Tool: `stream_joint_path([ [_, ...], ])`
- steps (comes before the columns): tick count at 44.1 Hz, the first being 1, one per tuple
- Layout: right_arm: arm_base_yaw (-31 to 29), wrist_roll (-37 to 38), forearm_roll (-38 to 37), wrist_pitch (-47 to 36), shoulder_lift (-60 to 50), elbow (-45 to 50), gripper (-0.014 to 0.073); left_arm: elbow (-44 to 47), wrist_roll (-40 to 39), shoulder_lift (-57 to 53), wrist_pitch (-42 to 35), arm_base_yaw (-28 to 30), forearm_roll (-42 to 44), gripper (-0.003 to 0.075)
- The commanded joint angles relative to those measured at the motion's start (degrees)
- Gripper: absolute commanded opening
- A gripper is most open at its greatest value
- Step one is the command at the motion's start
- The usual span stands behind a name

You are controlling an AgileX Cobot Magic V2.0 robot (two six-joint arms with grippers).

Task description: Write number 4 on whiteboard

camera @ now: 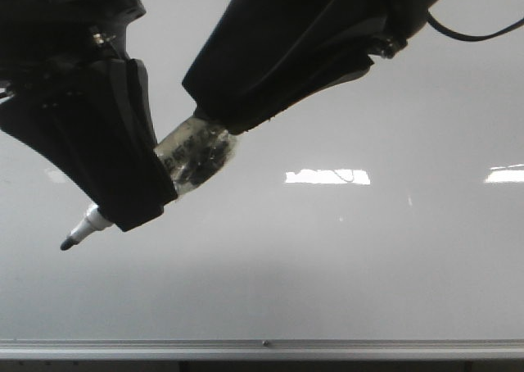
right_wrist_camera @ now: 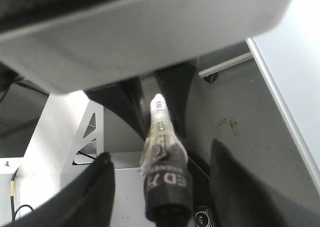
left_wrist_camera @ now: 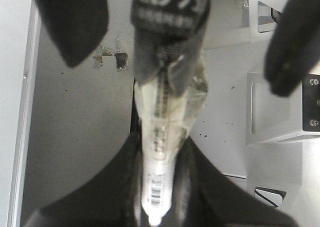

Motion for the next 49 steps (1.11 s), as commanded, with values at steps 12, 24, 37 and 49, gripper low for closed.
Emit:
stream_joint_path([
  [12,0.0,-0.6,3.7,0.5,-1.5,-1.8,0.0041,-1.8,0.1,-2.2,2.9,-0.3,-3.6,-0.002],
  [24,0.0,-0.6,3.7,0.5,-1.4,-1.8,-0.0071,-3.3,0.1,-2.2,2.3,-0.3,-5.7,-0.0011],
  [37,-2.4,1.2,2.7,1.5,-2.3,-1.7,-0.0061,-3.5,-0.6,-2.2,0.0,-0.3,-5.7,0.0545],
  [49,-9.4,8.7,-5.6,-2.8,-11.5,7.5,-0.0062,-3.5,-0.6,-2.2,-2.2,-0.3,-6.1,0.0659],
])
